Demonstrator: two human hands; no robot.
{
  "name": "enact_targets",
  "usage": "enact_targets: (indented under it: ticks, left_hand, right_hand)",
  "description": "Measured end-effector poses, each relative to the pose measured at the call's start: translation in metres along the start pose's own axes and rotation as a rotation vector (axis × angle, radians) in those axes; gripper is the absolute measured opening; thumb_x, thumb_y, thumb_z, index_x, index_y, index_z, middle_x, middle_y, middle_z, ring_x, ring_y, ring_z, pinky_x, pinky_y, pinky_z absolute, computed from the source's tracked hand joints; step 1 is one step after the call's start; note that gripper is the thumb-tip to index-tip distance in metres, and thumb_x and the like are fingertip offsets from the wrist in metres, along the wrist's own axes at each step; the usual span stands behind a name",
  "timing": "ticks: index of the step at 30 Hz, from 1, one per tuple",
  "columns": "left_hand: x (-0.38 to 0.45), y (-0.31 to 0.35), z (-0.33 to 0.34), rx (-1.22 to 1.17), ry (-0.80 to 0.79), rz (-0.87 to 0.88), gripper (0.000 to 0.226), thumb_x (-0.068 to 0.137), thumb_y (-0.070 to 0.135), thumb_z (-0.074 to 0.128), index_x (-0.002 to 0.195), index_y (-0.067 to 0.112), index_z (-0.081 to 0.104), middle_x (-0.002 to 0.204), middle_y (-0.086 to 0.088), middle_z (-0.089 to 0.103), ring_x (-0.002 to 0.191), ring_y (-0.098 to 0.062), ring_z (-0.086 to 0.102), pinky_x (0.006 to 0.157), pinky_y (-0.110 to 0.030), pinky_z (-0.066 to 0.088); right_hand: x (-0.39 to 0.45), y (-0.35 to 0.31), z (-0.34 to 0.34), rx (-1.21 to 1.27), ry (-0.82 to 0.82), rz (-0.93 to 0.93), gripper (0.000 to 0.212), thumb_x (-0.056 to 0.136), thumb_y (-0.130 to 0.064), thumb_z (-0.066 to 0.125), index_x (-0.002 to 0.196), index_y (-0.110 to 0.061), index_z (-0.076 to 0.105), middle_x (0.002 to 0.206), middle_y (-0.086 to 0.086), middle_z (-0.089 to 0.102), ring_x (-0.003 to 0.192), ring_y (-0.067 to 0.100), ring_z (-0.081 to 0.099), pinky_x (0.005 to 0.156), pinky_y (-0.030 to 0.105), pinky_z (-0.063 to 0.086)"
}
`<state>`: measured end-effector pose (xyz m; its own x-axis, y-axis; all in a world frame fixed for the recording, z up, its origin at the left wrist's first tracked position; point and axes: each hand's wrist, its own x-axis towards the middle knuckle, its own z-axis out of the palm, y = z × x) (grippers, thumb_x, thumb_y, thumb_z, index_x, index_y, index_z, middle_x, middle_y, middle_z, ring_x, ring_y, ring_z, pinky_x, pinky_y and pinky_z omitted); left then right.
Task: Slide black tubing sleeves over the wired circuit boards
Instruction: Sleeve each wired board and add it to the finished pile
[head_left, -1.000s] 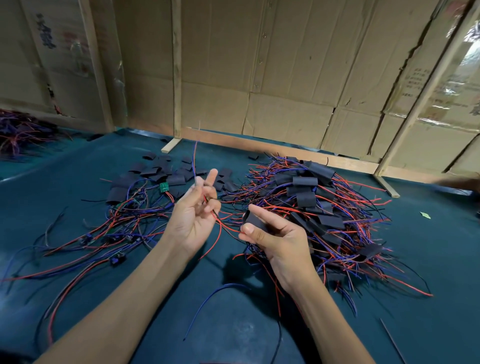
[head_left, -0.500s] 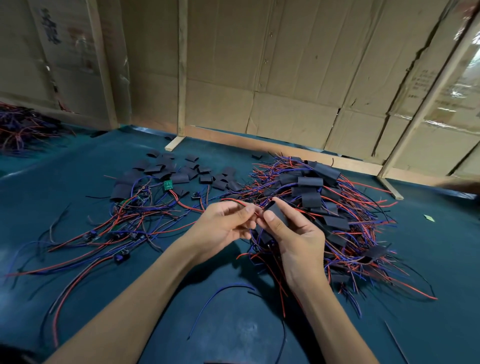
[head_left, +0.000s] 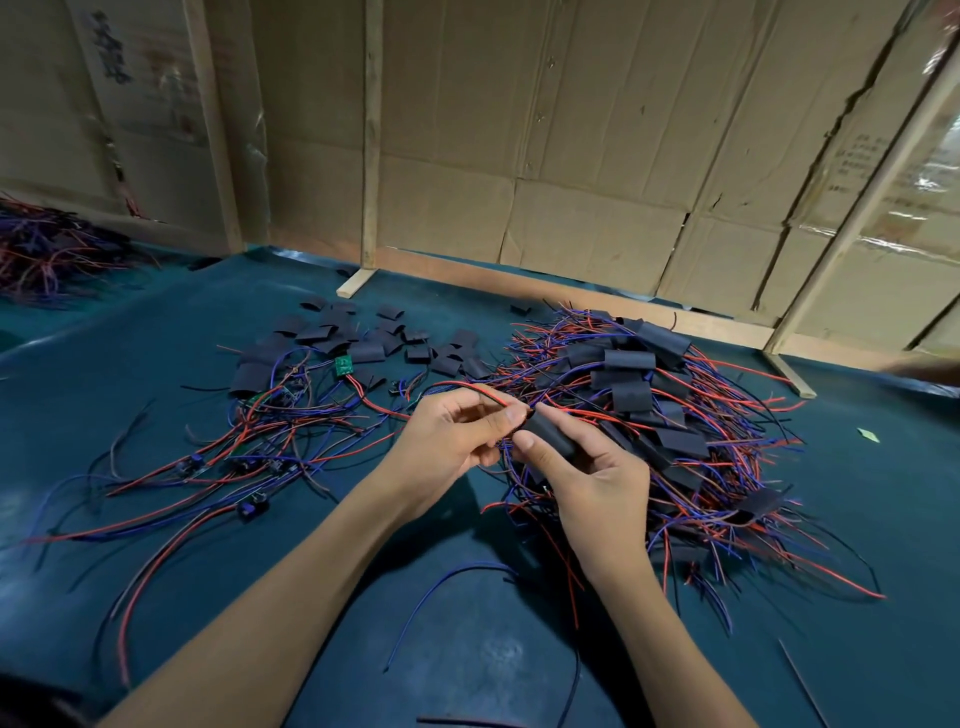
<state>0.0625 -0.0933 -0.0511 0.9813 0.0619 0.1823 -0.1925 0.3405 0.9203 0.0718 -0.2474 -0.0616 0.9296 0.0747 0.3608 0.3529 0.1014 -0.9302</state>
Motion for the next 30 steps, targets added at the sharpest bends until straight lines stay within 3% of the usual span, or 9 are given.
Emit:
enact_targets:
  ticks: [4,6,9,11,15,18,21,26,30]
  left_hand:
    - [0.000,-0.004,0.002,-0.012,-0.002,-0.042,0.017,0.078,0.017,0.073,0.089,0.004,0.075,0.078,-0.016,0.063,0.077,-0.034,0.045,0.067,-0.042,0.040]
    - [-0.001,-0.004,0.002,-0.023,-0.012,-0.086,0.019,0.077,0.016,0.075,0.091,0.003,0.075,0.080,-0.016,0.062,0.074,-0.031,0.049,0.070,-0.042,0.042]
    - [0.000,-0.002,0.003,-0.053,-0.058,-0.173,0.030,0.079,0.019,0.076,0.103,0.000,0.074,0.072,-0.004,0.059,0.062,-0.014,0.046,0.056,-0.025,0.040]
    - [0.004,-0.001,0.002,-0.136,-0.030,-0.311,0.045,0.082,0.033,0.074,0.110,-0.003,0.068,0.071,-0.002,0.060,0.059,-0.011,0.049,0.051,-0.022,0.039]
    - [0.008,0.006,-0.012,-0.407,0.093,-0.620,0.062,0.093,0.059,0.055,0.103,-0.001,0.064,0.077,-0.010,0.064,0.059,-0.014,0.056,0.047,-0.020,0.043]
    - [0.008,0.009,-0.023,-0.495,0.088,-0.779,0.072,0.100,0.058,0.040,0.092,-0.009,0.066,0.084,-0.020,0.067,0.050,-0.015,0.059,0.037,-0.016,0.037]
    - [0.008,0.012,-0.027,-0.508,0.058,-0.899,0.079,0.103,0.057,0.033,0.075,-0.010,0.065,0.076,-0.023,0.064,0.037,-0.012,0.051,0.023,-0.015,0.026]
    - [0.008,0.013,-0.030,-0.471,0.040,-0.899,0.055,0.102,0.044,0.045,0.077,-0.003,0.061,0.068,-0.012,0.059,0.036,-0.008,0.050,0.023,-0.015,0.028]
    - [0.011,0.011,-0.024,-0.472,0.157,-0.720,0.029,0.101,0.029,0.053,0.088,0.003,0.058,0.069,-0.004,0.052,0.041,-0.004,0.048,0.028,-0.012,0.029]
  right_hand:
    - [0.001,0.000,0.001,0.087,-0.001,0.013,0.020,0.083,-0.005,0.080,0.098,-0.018,0.081,0.089,0.007,0.078,0.080,0.022,0.075,0.074,0.028,0.059]
    - [0.002,0.000,-0.002,0.123,-0.010,0.023,0.017,0.084,-0.002,0.078,0.095,-0.016,0.081,0.085,0.011,0.077,0.073,0.023,0.074,0.069,0.026,0.059]
    - [0.005,0.000,-0.007,0.136,-0.014,0.027,0.017,0.084,-0.001,0.077,0.090,-0.017,0.082,0.080,0.012,0.076,0.069,0.026,0.073,0.067,0.031,0.059]
    - [0.007,0.000,-0.010,0.163,0.015,0.026,0.017,0.083,0.001,0.078,0.086,-0.015,0.081,0.077,0.011,0.075,0.066,0.027,0.072,0.065,0.033,0.060]
    - [0.012,-0.002,-0.019,0.218,0.094,0.015,0.015,0.081,0.003,0.078,0.085,-0.011,0.081,0.075,0.014,0.074,0.064,0.030,0.072,0.064,0.031,0.059]
    - [0.012,-0.003,-0.019,0.219,0.104,0.011,0.014,0.081,0.004,0.078,0.086,-0.010,0.081,0.075,0.016,0.074,0.064,0.030,0.072,0.064,0.031,0.059]
    - [0.011,-0.006,-0.018,0.243,0.116,-0.011,0.015,0.080,0.005,0.077,0.085,-0.009,0.081,0.075,0.015,0.074,0.063,0.029,0.072,0.063,0.031,0.059]
    - [0.011,-0.013,-0.019,0.325,0.139,-0.032,0.017,0.078,0.004,0.077,0.083,-0.011,0.081,0.073,0.010,0.074,0.061,0.027,0.072,0.062,0.029,0.059]
    - [0.012,-0.015,-0.018,0.353,0.152,-0.017,0.013,0.074,0.001,0.078,0.082,-0.009,0.081,0.073,0.011,0.074,0.060,0.027,0.071,0.061,0.029,0.059]
